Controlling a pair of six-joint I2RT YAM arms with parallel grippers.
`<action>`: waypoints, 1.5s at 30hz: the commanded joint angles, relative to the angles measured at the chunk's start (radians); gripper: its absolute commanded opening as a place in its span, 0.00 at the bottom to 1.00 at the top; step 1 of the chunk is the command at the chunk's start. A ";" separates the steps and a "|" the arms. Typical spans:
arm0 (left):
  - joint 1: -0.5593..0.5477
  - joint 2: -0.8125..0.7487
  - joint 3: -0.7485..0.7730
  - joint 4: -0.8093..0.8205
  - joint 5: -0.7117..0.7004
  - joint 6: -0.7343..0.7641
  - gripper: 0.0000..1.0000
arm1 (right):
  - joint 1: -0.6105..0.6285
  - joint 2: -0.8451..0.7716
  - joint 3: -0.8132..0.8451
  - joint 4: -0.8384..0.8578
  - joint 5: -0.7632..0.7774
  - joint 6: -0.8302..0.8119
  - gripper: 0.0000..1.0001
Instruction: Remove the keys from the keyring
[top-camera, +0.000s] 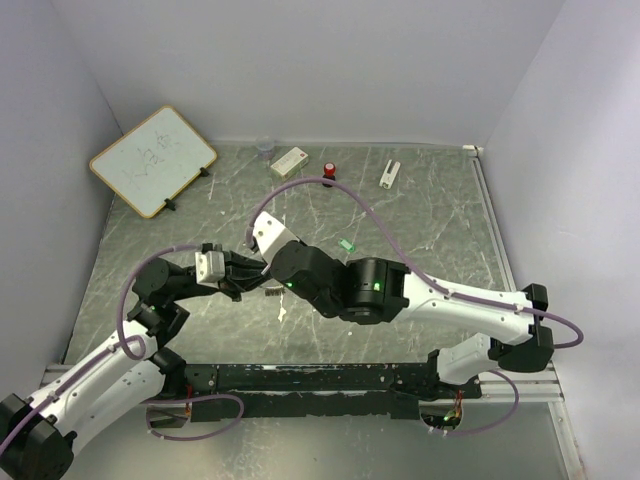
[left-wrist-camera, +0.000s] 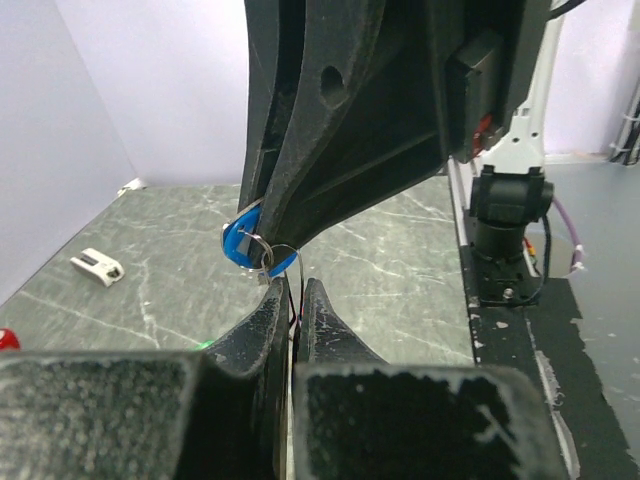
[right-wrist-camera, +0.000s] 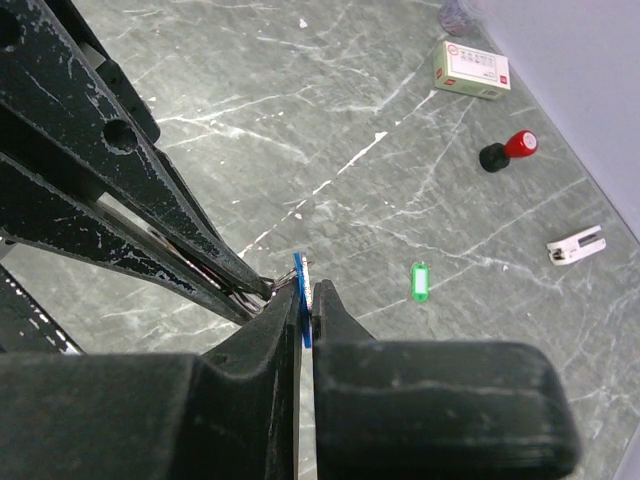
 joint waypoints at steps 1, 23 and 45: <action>-0.019 -0.017 -0.005 0.167 0.242 -0.090 0.07 | -0.050 -0.031 -0.039 0.084 0.028 -0.021 0.00; -0.018 0.003 -0.014 0.412 0.263 -0.262 0.07 | -0.068 -0.053 -0.217 0.192 -0.184 -0.028 0.00; -0.019 0.017 0.005 0.290 0.230 -0.145 0.07 | -0.060 -0.105 -0.083 -0.058 -0.072 0.081 0.17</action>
